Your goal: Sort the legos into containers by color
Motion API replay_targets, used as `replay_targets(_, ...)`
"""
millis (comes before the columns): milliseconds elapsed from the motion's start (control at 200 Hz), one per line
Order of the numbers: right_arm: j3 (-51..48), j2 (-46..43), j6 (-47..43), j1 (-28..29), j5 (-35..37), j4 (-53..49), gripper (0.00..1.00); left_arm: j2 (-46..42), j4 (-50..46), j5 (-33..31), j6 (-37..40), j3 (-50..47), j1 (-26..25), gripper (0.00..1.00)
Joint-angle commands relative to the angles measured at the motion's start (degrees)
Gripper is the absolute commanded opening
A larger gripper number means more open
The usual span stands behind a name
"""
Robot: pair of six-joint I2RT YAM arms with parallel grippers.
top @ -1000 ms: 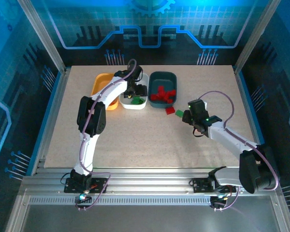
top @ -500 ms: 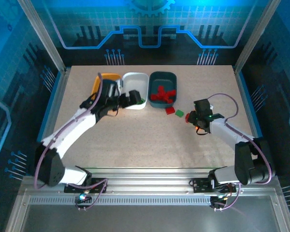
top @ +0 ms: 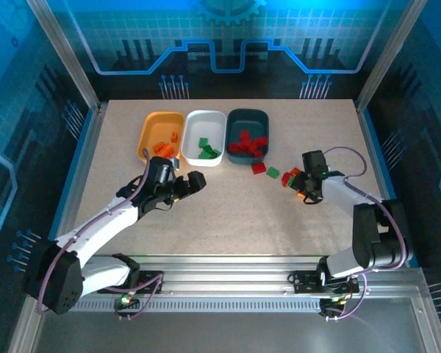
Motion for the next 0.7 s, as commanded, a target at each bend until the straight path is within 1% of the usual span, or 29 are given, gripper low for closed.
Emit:
replay_targets(0, 2.6, 2.4, 0.3, -0.5, -1.5, -2.4, 0.58, 0.1, 1.7, 0.1, -0.7, 1.2, -0.2, 0.99)
replay_targets(130, 3.1, 4.3, 0.9, -0.8, -1.2, -2.7, 0.57, 1.2, 2.4, 0.6, -0.9, 1.9, -0.2, 0.99)
replay_targets(225, 3.1, 4.9, 1.2, -1.0, -1.2, -2.7, 0.54, 1.3, 2.6, 0.5, -0.8, 1.8, -0.2, 0.99)
replay_targets(370, 1.8, 3.6, 0.8, -1.1, -1.5, -0.7, 0.39, 0.9, 2.2, 0.4, -0.5, 1.8, -0.1, 0.99)
replay_targets(415, 1.1, 2.4, 0.7, -1.0, -1.4, -0.2, 0.35, 0.3, 1.6, -0.1, -0.2, 2.0, 0.0, 0.99)
replay_targets(475, 0.2, 0.0, 1.9, -1.3, -2.5, -0.2, 0.34, -1.1, 0.2, -1.5, 0.1, 2.1, 0.4, 0.99)
replay_targets(515, -0.9, -2.5, 2.1, -1.1, -3.6, 1.2, 0.34, -2.8, -1.2, -4.3, -0.1, 1.7, 0.8, 0.99)
replay_targets(560, -2.1, -5.6, 2.2, -0.3, -3.3, 2.4, 0.34, -4.9, -2.2, -7.0, -0.1, 0.8, 1.4, 0.99)
replay_targets(620, -2.6, -8.9, 2.2, 0.8, -2.0, 2.3, 0.34, -7.6, -3.8, -9.0, -0.9, -0.6, 3.4, 0.99)
replay_targets(695, -2.7, -12.2, 2.2, 2.0, -0.8, 1.7, 0.34, -10.3, -5.7, -8.4, -1.9, -1.6, 7.2, 0.99)
